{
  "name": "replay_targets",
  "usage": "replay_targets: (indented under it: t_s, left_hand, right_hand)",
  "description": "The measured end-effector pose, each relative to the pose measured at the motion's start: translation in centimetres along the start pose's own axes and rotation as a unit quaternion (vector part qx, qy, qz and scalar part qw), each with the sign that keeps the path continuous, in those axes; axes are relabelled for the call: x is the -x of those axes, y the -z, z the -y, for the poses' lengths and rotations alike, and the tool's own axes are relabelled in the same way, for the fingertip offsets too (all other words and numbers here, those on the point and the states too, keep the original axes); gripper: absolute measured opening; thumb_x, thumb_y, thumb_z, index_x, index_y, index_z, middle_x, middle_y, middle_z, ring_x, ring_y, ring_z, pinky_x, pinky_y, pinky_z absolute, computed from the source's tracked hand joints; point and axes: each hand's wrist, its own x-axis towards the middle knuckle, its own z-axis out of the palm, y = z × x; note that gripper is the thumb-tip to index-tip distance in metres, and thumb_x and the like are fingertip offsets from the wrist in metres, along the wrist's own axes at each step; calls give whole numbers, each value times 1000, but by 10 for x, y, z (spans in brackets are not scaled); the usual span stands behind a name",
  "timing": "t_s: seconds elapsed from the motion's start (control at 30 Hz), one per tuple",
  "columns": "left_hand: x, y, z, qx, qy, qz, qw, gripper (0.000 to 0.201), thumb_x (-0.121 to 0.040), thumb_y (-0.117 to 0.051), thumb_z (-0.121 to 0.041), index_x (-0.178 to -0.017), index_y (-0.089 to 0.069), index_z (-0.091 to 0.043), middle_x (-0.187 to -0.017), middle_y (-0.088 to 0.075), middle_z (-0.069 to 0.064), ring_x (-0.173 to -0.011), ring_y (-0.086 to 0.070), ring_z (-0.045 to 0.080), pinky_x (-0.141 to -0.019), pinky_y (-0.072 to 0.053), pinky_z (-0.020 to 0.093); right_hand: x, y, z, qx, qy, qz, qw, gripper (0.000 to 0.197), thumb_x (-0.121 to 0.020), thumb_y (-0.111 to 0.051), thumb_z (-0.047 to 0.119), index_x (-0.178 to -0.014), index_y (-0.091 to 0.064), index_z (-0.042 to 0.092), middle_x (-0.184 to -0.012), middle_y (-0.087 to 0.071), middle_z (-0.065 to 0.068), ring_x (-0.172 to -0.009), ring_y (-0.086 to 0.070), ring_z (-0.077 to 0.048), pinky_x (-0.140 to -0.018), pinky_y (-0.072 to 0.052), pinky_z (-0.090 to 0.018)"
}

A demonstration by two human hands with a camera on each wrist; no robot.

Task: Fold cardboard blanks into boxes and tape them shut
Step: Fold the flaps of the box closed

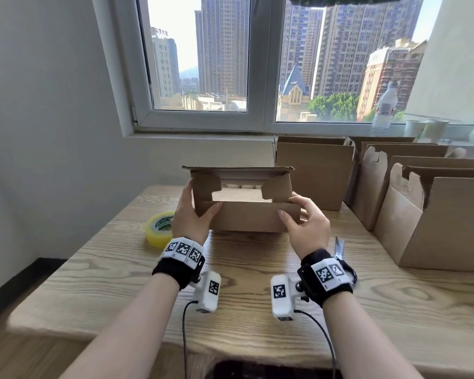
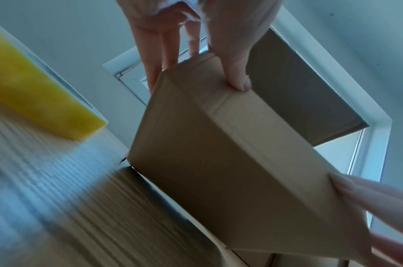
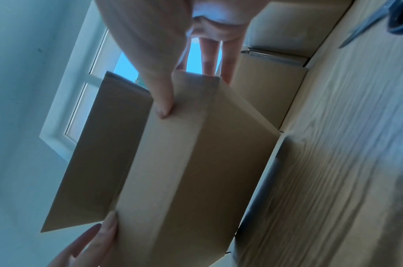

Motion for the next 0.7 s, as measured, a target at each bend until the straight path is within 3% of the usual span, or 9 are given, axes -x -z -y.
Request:
replay_targets:
  t_s: [0.13,0.23,0.4,0.47,0.53,0.7]
  left_hand:
    - [4,0,-10,-9,12,-2,1000,103,-75,-83,-35,-149,-12,-42,-145,-46,-23,-117,-61,23,-98,-47,41]
    - [0,5,-27,-42,3,-4,999,104,-78,-80,-39,-151,-6,-37,-144,-46,-25,-118,-61,21,-96,-45,36]
    - [-25,22,-71,-119,-48,-7,992,79,-82,-74,-46,-144,-28,-35,-133,-59,-20,-118,-62,18,-98,-44,35]
    - [-42,29,-88,-149,-49,-4,988,75,-83,-73,-46,-144,-32,-32,-127,-65,-13,-118,-61,20,-98,-42,34]
    - [-56,33,-99,-190,-30,15,981,81,-83,-72,-47,-148,-27,-30,-124,-67,-11,-120,-60,23,-98,-42,35]
    - [-65,25,-94,-249,-1,37,968,87,-87,-65,-53,-154,-15,-29,-123,-67,-9,-118,-60,26,-96,-44,37]
  right_hand:
    - [-2,1,7,64,46,-37,996,50,-76,-81,20,-118,-57,32,-108,-59,19,-93,-60,-13,-82,-54,-43]
    - [-7,1,18,47,51,-65,995,63,-77,-81,19,-131,-51,33,-108,-57,17,-98,-56,-16,-87,-51,-40]
    - [-32,6,43,31,43,-86,995,78,-81,-79,30,-148,-38,28,-113,-51,5,-103,-52,-24,-98,-45,-45]
    - [-49,10,58,37,20,-57,997,82,-84,-77,32,-152,-32,26,-127,-49,-2,-117,-50,-26,-111,-36,-37]
    - [-64,15,71,70,-10,2,998,85,-86,-74,32,-155,-25,23,-146,-38,-6,-132,-40,-23,-110,-25,-26]
    - [-84,18,75,151,-67,111,980,91,-88,-65,33,-158,-6,29,-165,-13,2,-144,-30,-31,-115,-25,-37]
